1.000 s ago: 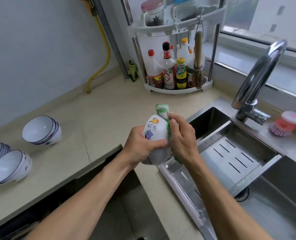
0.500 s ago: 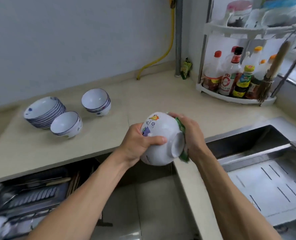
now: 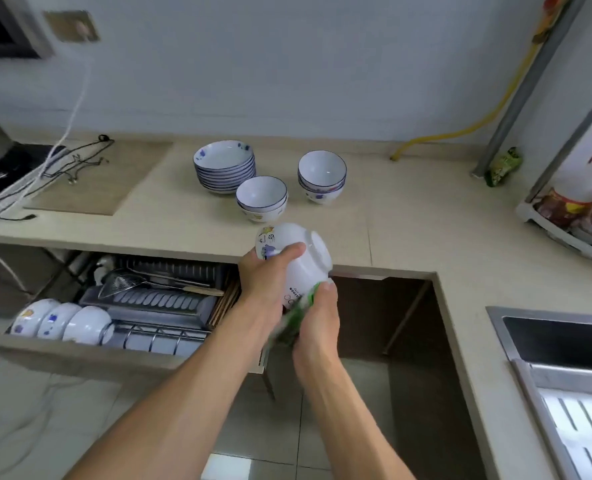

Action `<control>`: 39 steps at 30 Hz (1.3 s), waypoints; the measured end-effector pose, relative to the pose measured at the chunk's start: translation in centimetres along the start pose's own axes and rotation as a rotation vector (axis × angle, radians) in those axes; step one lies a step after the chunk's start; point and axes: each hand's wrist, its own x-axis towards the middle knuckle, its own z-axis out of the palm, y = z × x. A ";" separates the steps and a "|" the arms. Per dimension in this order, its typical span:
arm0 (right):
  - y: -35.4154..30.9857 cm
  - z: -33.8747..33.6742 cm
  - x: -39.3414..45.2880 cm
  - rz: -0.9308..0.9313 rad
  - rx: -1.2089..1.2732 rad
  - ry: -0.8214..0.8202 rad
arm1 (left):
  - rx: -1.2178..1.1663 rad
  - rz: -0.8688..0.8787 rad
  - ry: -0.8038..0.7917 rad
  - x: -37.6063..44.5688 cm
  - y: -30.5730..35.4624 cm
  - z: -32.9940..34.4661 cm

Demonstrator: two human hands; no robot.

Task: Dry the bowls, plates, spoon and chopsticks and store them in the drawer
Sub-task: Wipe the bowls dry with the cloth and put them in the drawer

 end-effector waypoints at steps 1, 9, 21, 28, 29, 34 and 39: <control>1.1 1.0 -0.4 0.005 0.006 0.020 | 0.027 -0.006 0.024 0.0 0.1 -1.6; 1.7 5.5 2.8 0.135 -0.343 -0.091 | 0.104 -0.101 -0.026 1.6 1.3 -13.6; 8.9 18.8 9.0 -0.441 -0.871 -0.646 | 0.424 -0.110 0.071 9.7 4.2 -22.0; 14.8 22.8 12.7 -0.127 -0.867 -0.577 | 0.412 -0.197 0.287 13.0 5.7 -28.4; 15.3 23.2 13.1 -0.141 -0.924 -0.578 | 0.405 -0.202 0.319 13.8 6.0 -29.2; 17.1 24.8 14.6 -0.163 -1.090 -0.468 | 0.452 -0.247 0.325 19.6 6.8 -33.8; 19.7 26.9 15.8 -0.162 -1.242 -0.349 | 0.565 -0.339 0.239 26.1 5.5 -39.6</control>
